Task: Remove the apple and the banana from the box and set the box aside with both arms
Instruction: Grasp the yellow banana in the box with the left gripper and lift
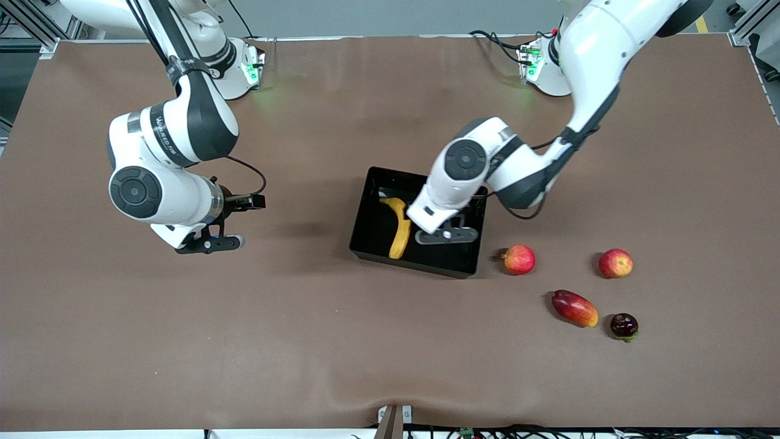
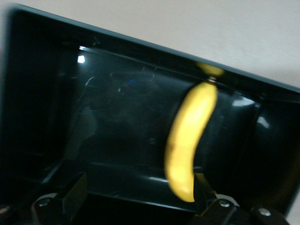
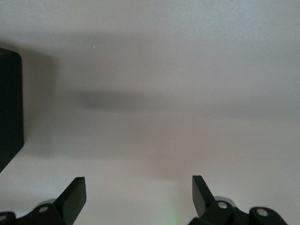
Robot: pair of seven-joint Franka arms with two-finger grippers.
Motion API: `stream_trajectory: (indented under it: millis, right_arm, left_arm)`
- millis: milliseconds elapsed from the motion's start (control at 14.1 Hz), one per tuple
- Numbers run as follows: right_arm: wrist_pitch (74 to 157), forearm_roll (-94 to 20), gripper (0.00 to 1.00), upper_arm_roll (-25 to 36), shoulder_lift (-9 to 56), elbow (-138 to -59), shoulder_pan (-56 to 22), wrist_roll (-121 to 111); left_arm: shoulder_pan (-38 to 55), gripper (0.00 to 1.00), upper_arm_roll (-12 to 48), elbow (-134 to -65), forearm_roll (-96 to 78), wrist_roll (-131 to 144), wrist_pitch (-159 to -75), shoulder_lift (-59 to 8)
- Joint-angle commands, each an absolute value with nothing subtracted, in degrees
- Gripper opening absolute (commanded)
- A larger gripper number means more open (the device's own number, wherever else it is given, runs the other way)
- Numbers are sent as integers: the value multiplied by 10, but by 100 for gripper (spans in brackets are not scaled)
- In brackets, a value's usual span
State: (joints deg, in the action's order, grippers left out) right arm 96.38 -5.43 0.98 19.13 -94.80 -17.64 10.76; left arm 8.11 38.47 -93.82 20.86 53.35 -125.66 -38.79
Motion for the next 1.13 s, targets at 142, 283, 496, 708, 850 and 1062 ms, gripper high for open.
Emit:
stream_trajectory:
  millis: [142, 283, 496, 708, 850, 1062]
  right_arm:
    - [976, -61, 100, 10, 172, -971, -175, 101]
    - [976, -61, 100, 10, 172, -971, -175, 101]
    - [976, -61, 100, 10, 172, -971, -175, 101]
    - [976, -61, 100, 10, 172, -973, -175, 101]
    - [976, -60, 100, 10, 172, -973, -175, 101]
    - [976, -61, 100, 10, 172, -973, -174, 101]
  left_arm:
    - [165, 100, 340, -890, 248, 550, -1288, -446]
    - [196, 100, 315, -871, 247, 551, -1288, -463]
    - [260, 100, 253, -860, 245, 552, -1290, -480]
    - [278, 100, 239, -860, 247, 551, -1303, -494]
    - [278, 96, 239, -862, 250, 547, -1303, -499]
    - [281, 46, 239, -861, 250, 542, -1303, -504]
